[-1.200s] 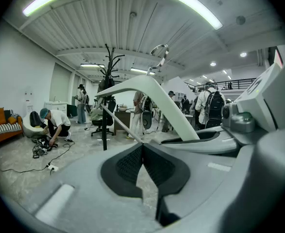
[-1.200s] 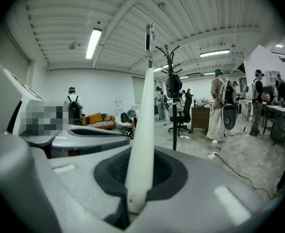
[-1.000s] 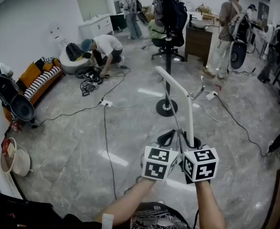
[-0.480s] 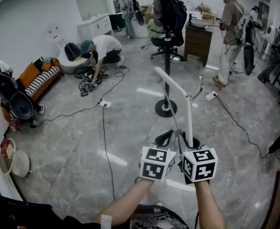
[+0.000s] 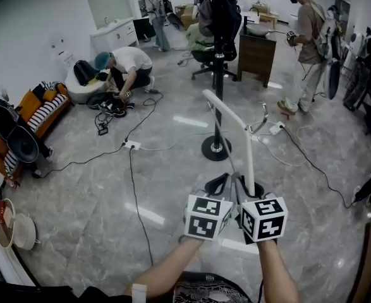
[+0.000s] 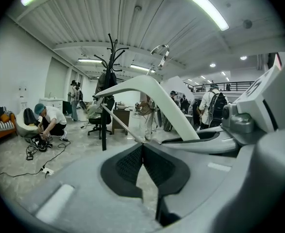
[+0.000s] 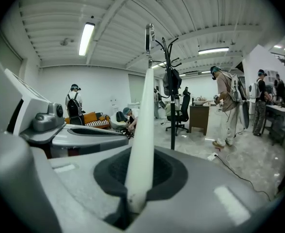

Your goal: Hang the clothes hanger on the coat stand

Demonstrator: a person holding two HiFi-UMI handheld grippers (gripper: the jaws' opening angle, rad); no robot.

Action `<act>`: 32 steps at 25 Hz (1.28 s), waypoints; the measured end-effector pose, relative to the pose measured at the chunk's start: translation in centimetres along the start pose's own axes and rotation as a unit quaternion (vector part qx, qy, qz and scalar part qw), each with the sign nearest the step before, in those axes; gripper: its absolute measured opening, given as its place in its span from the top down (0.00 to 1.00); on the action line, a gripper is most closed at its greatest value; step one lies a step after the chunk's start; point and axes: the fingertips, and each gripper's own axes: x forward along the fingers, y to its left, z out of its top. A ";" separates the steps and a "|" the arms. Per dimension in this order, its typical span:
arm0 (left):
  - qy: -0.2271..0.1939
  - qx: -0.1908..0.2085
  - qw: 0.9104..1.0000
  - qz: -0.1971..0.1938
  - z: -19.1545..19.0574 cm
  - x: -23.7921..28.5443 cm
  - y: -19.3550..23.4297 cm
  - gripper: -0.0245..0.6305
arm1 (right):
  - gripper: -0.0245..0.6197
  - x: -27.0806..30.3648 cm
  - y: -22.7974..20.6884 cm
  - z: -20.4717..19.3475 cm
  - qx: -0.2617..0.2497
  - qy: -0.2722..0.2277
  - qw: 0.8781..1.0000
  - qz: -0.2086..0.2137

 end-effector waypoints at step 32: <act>-0.004 -0.001 0.998 -0.066 5.3 9.0 14.5 0.95 | 0.91 16.0 -0.2 6.2 0.013 0.017 0.998 -0.052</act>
